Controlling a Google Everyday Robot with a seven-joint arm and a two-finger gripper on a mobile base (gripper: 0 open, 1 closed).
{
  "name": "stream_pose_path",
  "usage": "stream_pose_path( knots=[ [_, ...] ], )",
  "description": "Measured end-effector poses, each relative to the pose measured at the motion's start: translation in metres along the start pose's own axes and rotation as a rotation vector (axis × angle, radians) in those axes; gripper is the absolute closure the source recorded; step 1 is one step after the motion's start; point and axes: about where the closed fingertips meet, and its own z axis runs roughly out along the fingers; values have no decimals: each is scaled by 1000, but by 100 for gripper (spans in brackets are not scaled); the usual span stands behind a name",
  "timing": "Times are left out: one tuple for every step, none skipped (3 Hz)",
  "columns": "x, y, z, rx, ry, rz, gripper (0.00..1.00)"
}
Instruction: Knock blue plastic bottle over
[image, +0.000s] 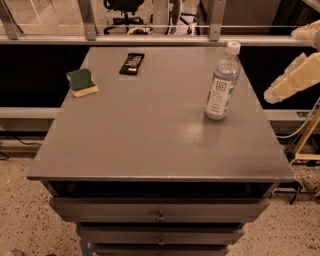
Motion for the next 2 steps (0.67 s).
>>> stream_pose_path(
  knots=[
    [-10,-6,17,24,-202,54,0],
    [-35,-3,43,50,-379,54,0]
  ],
)
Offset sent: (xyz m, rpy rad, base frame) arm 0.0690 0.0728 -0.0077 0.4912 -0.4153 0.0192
